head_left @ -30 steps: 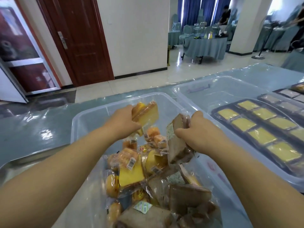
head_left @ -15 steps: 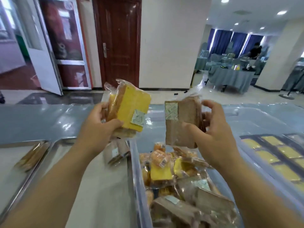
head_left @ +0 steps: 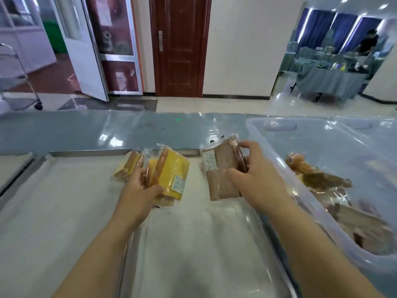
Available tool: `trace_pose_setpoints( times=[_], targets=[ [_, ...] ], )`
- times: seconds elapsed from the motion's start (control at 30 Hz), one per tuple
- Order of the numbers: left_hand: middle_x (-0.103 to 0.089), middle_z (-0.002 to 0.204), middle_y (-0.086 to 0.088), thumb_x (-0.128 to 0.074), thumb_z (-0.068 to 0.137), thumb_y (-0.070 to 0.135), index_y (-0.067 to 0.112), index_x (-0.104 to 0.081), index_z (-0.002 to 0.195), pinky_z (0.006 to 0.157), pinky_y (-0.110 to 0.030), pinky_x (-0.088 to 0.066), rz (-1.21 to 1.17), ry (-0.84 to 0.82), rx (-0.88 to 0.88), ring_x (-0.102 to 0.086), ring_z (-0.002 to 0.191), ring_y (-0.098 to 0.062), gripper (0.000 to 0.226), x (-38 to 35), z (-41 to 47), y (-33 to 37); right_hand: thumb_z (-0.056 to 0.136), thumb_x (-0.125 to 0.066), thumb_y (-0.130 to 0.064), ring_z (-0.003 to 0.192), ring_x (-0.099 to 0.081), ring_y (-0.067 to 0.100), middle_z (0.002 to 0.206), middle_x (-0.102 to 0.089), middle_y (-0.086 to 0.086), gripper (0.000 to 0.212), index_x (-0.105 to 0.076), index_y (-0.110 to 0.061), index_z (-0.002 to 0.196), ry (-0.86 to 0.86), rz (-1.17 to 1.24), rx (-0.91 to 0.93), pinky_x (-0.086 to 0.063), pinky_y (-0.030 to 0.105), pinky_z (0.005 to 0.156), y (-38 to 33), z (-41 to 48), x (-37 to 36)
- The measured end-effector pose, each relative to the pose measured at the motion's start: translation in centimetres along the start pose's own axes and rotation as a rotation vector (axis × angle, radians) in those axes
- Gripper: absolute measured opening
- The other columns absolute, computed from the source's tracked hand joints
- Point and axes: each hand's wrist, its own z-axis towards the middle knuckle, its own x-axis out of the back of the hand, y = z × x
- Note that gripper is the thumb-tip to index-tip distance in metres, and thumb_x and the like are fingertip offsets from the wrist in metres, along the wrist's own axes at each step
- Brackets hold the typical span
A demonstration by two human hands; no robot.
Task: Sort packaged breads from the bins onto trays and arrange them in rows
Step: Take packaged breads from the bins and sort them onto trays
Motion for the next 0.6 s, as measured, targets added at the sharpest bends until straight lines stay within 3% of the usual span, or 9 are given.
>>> trace_pose_setpoints(
  times=[0.13, 0.3, 0.4, 0.53, 0.6],
  targets=[
    [-0.063, 0.108, 0.004, -0.066, 0.079, 0.007, 0.033, -0.048, 0.114, 0.082, -0.05, -0.055, 0.09, -0.012, 0.111, -0.065, 0.094, -0.022, 0.047, 1.9, 1.1, -3.0, 0.086, -0.06, -0.027, 0.07, -0.053, 0.004, 0.083, -0.053, -0.012, 0.05, -0.038, -0.034, 0.13, -0.136, -0.171, -0.048, -0.043, 0.023, 0.056, 0.9, 1.2, -3.9],
    [-0.06, 0.111, 0.002, -0.064, 0.083, 0.009, 0.025, -0.047, 0.123, 0.08, -0.045, -0.056, 0.177, -0.022, 0.177, -0.064, 0.095, -0.022, 0.046, 1.9, 3.5, -4.7, 0.091, -0.053, -0.04, 0.075, -0.057, 0.011, 0.09, -0.06, -0.007, 0.04, -0.041, -0.026, 0.126, -0.198, -0.282, -0.1, -0.042, 0.027, 0.057, 3.9, 5.1, -7.9],
    [-0.056, 0.109, 0.006, -0.063, 0.086, 0.01, 0.023, -0.045, 0.13, 0.067, -0.029, -0.051, 0.258, -0.021, 0.175, -0.059, 0.089, -0.011, 0.049, 1.4, 5.6, -4.8, 0.092, -0.05, -0.041, 0.071, -0.052, 0.007, 0.09, -0.056, -0.007, 0.03, -0.048, -0.02, 0.113, -0.226, -0.348, -0.131, -0.032, 0.023, 0.051, 5.9, 8.7, -9.2],
    [-0.052, 0.122, 0.003, -0.063, 0.087, 0.014, 0.022, -0.039, 0.138, 0.079, -0.029, -0.046, 0.368, -0.03, 0.173, -0.052, 0.102, -0.015, 0.058, 0.9, 9.6, -4.5, 0.093, -0.046, -0.041, 0.083, -0.057, 0.021, 0.116, -0.055, 0.008, 0.041, -0.045, -0.014, 0.124, -0.253, -0.382, -0.172, -0.039, 0.027, 0.058, 8.3, 14.9, -11.2],
    [-0.051, 0.127, 0.002, -0.063, 0.087, 0.016, 0.024, -0.036, 0.141, 0.074, -0.026, -0.044, 0.414, -0.031, 0.161, -0.051, 0.102, -0.015, 0.061, 0.2, 11.7, -4.2, 0.093, -0.045, -0.043, 0.076, -0.056, 0.02, 0.113, -0.057, 0.011, 0.033, -0.05, -0.015, 0.109, -0.24, -0.351, -0.159, -0.041, 0.028, 0.059, 9.4, 17.9, -12.1]
  ],
)
